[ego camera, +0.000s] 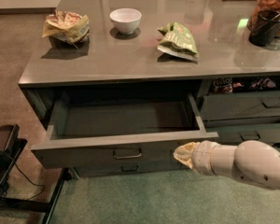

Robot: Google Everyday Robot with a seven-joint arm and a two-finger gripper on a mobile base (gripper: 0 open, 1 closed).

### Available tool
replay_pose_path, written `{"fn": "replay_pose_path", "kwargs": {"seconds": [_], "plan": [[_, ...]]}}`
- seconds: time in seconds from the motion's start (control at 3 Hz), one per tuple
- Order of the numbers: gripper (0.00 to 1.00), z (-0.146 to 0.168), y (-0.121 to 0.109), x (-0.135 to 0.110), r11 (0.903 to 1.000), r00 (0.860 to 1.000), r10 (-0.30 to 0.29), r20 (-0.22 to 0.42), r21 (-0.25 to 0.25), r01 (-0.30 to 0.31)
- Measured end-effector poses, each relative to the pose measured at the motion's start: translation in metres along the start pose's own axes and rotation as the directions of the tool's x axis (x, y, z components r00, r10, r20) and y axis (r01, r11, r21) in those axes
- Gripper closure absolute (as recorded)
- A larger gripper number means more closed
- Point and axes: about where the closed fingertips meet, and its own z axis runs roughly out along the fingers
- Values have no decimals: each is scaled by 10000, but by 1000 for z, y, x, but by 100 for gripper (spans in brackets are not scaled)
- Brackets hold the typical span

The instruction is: Close top drawer

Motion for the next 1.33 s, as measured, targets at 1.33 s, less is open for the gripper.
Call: {"fn": "replay_pose_path", "kwargs": {"seconds": [1.33], "plan": [[100,12,-62,-6,9830,9940,-815,723,1702,682]]}}
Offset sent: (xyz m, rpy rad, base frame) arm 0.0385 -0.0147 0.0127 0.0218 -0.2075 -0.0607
